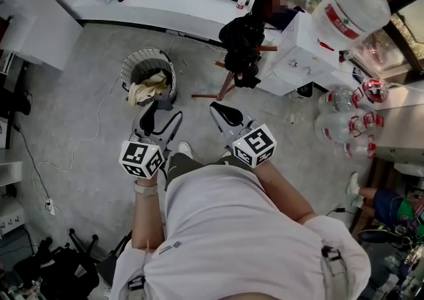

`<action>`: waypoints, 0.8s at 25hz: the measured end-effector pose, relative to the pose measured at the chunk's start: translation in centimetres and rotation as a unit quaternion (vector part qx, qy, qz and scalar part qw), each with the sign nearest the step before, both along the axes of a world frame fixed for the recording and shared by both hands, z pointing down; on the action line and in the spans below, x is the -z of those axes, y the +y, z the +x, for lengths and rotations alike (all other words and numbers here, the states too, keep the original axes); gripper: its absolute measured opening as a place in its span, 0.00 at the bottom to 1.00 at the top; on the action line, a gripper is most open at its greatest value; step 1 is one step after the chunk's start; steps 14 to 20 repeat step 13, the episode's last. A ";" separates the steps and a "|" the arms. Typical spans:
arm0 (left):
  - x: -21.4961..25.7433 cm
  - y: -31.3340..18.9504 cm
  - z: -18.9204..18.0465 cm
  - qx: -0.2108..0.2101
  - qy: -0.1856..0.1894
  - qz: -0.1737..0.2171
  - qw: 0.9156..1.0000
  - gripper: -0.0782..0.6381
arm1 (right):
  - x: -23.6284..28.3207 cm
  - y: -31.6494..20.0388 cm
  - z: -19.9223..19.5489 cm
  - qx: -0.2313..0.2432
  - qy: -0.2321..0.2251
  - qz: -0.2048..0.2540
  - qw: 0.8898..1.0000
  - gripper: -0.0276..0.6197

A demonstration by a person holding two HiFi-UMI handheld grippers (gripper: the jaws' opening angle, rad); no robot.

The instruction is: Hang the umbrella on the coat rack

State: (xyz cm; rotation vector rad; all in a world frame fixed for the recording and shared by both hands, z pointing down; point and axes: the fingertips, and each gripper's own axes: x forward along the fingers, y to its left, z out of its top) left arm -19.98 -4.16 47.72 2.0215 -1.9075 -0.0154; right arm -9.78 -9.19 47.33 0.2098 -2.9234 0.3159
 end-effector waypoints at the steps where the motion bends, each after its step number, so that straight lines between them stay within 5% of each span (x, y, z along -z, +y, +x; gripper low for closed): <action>1: -0.1 0.0 0.0 -0.002 0.001 -0.001 1.000 0.57 | 0.0 0.0 0.0 -0.001 0.000 0.000 1.000 0.05; 20: -0.9 -0.7 0.2 -0.012 0.004 -0.012 1.000 0.57 | -0.1 -1.3 0.5 -0.022 0.004 -0.002 1.000 0.05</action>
